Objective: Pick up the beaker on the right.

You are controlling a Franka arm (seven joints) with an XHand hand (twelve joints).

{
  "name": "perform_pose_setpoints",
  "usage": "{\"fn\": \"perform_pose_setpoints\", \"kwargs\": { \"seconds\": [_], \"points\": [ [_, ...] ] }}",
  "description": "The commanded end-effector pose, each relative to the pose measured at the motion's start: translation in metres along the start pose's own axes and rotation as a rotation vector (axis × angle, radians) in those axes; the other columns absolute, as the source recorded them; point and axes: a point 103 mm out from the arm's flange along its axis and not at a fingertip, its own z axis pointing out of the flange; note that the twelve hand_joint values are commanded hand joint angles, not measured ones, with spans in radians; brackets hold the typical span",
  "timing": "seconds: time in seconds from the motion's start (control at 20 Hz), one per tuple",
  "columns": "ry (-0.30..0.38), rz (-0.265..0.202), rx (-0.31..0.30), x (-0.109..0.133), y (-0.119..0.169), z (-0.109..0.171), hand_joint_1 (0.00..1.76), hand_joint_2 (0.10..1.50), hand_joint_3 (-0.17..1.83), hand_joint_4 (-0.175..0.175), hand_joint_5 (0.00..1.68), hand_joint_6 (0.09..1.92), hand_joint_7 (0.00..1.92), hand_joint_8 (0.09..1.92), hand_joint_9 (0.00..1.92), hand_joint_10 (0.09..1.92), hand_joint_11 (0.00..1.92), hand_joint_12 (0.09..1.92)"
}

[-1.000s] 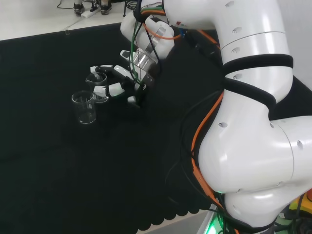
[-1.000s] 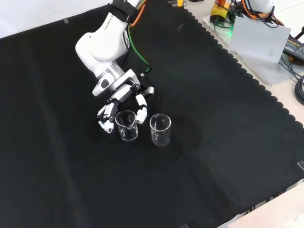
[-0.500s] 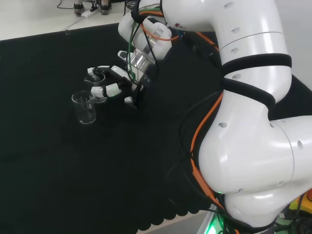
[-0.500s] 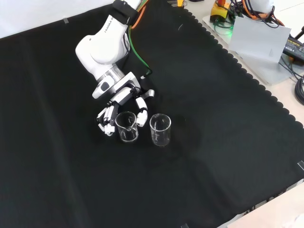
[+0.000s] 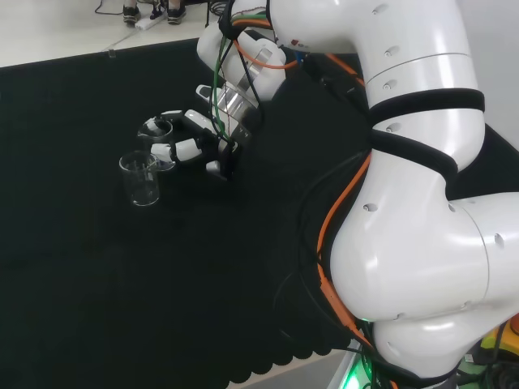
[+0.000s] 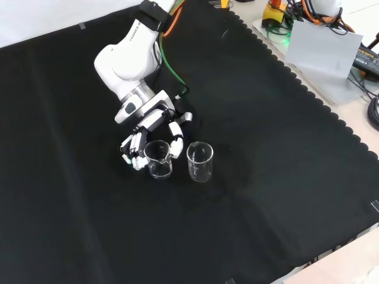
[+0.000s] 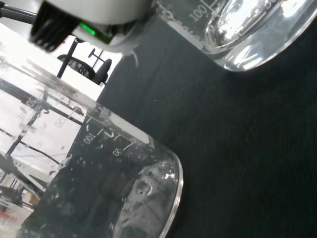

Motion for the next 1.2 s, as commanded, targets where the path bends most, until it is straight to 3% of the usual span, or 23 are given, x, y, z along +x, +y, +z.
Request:
{"fn": "perform_pose_setpoints", "kwargs": {
  "seconds": [0.05,0.25,0.45,0.8,1.0,1.2],
  "points": [
    [0.014,-0.001,-0.005,0.002,0.0054,0.0045,0.92,0.58,0.69,0.006,0.61,0.82,0.56,0.52,0.6,0.51,0.04,1.34],
    [0.029,-0.01,0.005,0.0022,0.0049,0.0028,0.94,0.57,0.68,-0.005,0.53,0.83,0.56,0.52,0.6,0.51,0.05,1.34],
    [0.04,-0.015,0.017,0.0037,0.007,0.0029,0.94,0.52,0.72,-0.022,0.39,0.67,0.5,0.54,0.56,0.52,0.02,1.35],
    [0.035,-0.015,0.02,0.005,0.0102,0.0069,0.92,0.5,0.72,-0.024,0.38,0.49,0.43,0.57,0.52,0.55,0.0,1.35],
    [0.038,-0.006,-0.003,0.0038,0.0098,0.0063,0.94,0.52,0.7,-0.014,0.47,0.56,0.48,0.58,0.55,0.55,0.01,1.35],
    [0.04,0.006,-0.033,0.0043,0.0106,0.0031,0.98,0.58,0.67,0.023,0.69,0.85,0.68,0.56,0.73,0.52,0.14,1.34]
  ]
}}
